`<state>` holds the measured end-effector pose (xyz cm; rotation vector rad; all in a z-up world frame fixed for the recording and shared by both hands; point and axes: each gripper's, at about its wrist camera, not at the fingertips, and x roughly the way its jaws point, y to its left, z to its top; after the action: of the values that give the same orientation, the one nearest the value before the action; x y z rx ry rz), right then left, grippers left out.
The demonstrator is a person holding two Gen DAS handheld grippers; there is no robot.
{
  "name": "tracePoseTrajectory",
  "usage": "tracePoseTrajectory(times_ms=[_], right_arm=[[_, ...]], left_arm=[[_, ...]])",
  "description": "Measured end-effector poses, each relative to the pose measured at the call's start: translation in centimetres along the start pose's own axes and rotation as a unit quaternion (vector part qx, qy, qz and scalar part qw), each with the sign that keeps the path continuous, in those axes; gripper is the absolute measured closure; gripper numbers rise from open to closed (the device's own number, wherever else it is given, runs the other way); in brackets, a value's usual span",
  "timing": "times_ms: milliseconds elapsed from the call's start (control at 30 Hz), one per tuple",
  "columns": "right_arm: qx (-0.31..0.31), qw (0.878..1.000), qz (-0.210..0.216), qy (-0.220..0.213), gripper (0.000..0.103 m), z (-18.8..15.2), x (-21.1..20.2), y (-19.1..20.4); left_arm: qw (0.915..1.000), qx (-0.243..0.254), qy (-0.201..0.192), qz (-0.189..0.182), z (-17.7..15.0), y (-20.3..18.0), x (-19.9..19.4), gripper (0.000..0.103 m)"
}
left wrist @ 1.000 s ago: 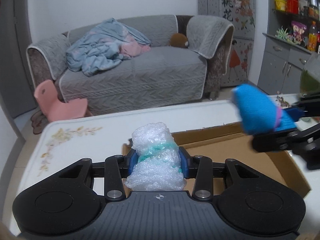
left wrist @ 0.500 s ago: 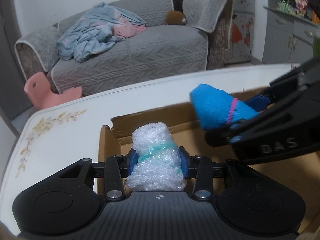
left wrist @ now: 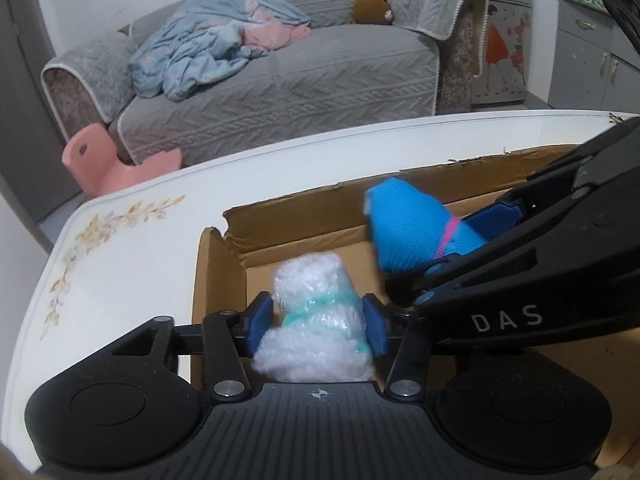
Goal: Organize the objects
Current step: 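Lift both held bundles and carry them over the cardboard box, then open the left tool over the box while the right tool releases its sock bundle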
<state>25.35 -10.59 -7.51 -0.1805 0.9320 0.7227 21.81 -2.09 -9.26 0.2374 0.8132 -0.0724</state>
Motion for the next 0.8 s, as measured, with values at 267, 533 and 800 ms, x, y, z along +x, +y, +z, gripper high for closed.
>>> tracePoseTrajectory(times_ms=[267,533,800], right_arm=[[0.049,0.996,0.032,-0.064,0.014,-1.4,-1.5,-1.7],[0.094,0.988,0.085,-0.090,0.013,-4.0,-3.1,-3.3],[0.109,0.984,0.100,-0.098,0.010,-5.8,-5.2,-3.4]], left_arm=[[0.9997,0.020,-0.015,-0.005,-0.1,-0.6,-0.7,0.023],[0.9995,0.030,-0.010,-0.006,-0.7,-1.2,-1.1,0.020],[0.9993,0.036,-0.013,-0.003,-2.2,-1.8,-2.8,0.018]])
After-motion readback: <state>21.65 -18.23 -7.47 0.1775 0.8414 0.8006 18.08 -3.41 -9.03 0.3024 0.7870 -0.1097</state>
